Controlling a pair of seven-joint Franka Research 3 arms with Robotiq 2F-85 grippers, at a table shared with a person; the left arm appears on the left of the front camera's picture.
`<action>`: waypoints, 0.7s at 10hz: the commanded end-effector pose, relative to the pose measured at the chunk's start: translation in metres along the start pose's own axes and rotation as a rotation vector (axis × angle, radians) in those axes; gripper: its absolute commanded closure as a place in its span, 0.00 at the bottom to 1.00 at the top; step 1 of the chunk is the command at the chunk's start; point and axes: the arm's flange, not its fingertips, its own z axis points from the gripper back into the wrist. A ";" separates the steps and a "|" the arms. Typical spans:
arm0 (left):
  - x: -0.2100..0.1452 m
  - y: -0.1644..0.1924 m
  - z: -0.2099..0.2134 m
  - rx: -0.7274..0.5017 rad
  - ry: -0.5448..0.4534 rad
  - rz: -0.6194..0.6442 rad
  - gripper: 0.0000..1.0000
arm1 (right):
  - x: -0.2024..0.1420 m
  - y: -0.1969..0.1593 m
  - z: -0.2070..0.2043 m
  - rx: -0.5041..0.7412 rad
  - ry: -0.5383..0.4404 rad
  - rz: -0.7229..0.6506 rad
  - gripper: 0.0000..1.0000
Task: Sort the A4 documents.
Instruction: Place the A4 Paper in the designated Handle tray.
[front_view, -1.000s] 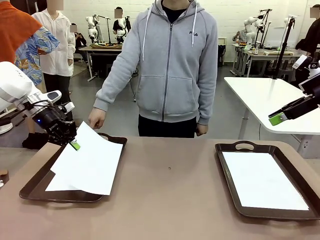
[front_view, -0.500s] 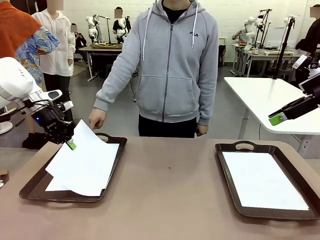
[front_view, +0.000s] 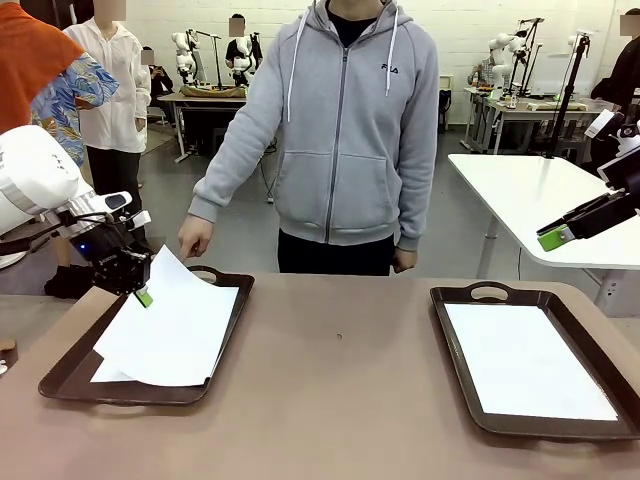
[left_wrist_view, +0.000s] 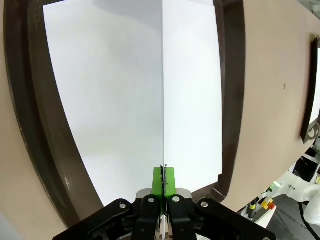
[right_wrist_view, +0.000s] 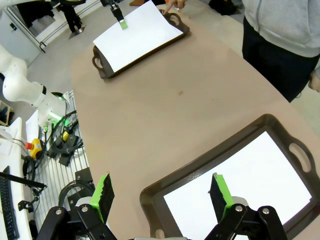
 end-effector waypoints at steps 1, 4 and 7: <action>0.002 0.009 -0.005 0.049 -0.013 -0.014 0.99 | 0.000 0.001 0.000 0.004 -0.002 0.003 0.00; 0.005 0.020 -0.016 0.058 -0.035 -0.045 0.99 | 0.000 0.001 0.000 0.004 -0.002 0.003 0.00; 0.009 0.028 -0.023 0.053 -0.041 -0.073 0.99 | 0.000 0.001 0.000 0.004 -0.002 0.003 0.00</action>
